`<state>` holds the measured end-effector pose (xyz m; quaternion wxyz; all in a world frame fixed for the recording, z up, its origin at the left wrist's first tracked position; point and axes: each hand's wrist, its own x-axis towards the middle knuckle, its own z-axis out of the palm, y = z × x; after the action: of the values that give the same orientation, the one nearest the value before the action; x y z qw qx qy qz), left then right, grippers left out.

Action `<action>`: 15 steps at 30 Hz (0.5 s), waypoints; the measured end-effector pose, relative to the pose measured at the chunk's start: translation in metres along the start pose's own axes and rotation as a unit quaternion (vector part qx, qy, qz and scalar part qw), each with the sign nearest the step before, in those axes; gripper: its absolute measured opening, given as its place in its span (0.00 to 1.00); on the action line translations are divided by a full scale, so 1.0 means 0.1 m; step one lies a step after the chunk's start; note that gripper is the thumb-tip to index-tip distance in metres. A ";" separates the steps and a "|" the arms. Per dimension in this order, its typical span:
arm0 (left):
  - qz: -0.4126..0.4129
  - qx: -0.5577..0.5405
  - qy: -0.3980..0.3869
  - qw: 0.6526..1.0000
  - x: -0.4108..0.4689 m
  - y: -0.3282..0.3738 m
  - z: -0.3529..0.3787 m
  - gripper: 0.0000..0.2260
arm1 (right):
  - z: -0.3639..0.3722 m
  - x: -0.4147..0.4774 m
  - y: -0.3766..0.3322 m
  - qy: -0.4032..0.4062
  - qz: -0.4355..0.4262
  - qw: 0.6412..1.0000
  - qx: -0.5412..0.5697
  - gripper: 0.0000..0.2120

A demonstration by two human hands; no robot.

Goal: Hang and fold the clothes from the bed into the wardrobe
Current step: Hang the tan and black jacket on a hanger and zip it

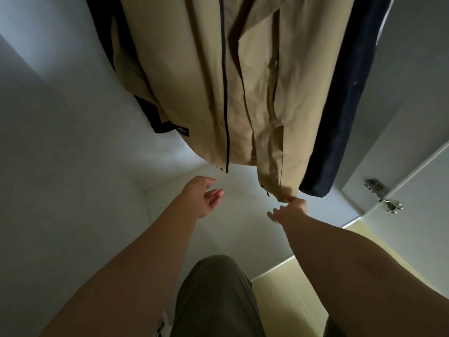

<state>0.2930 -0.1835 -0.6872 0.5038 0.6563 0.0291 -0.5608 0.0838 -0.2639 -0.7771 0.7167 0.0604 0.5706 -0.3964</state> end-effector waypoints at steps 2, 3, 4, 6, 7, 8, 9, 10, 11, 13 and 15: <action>-0.001 0.005 -0.008 1.000 0.02 -0.01 -0.01 0.08 | 0.06 0.05 -0.05 0.018 0.031 0.999 0.006 0.24; 0.001 0.005 -0.008 1.000 0.04 -0.01 -0.01 0.07 | 0.12 0.06 -0.05 0.006 0.043 0.999 0.022 0.24; 0.003 0.005 -0.007 1.000 0.05 -0.01 -0.02 0.06 | 0.18 0.09 -0.03 -0.005 0.038 0.999 0.024 0.23; 0.006 0.007 -0.008 1.000 0.07 0.00 -0.03 0.04 | 0.26 0.06 0.05 -0.040 0.028 0.999 -0.005 0.21; 0.005 0.007 -0.009 1.000 0.07 -0.01 -0.04 0.04 | 0.28 0.06 0.09 -0.052 0.023 0.998 -0.014 0.18; 0.003 0.008 -0.010 1.000 0.07 -0.01 -0.05 0.04 | 0.29 0.04 0.11 -0.064 0.021 0.997 -0.024 0.17; 0.002 0.014 -0.011 1.000 0.06 -0.01 -0.06 0.04 | 0.29 0.00 0.13 -0.065 0.020 0.996 -0.066 0.15; 0.005 0.026 -0.012 1.000 0.06 -0.02 -0.06 0.05 | 0.28 -0.05 0.14 -0.065 0.016 0.992 -0.106 0.12; 0.014 0.046 -0.012 0.999 0.06 -0.03 -0.06 0.07 | 0.25 -0.10 0.15 -0.045 0.010 0.988 -0.150 0.10; 0.042 0.113 -0.009 0.993 0.04 -0.06 -0.01 0.11 | 0.14 -0.20 0.13 0.025 -0.033 0.967 -0.253 0.14; 0.080 0.200 -0.029 0.976 0.03 -0.09 0.09 0.17 | 0.04 -0.19 0.07 0.064 -0.084 0.944 -0.313 0.20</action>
<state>0.2821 -0.1869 -0.6943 0.4060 0.7275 -0.1512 -0.5320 0.0911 -0.2517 -0.7615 0.6251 -0.1899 0.7139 -0.2521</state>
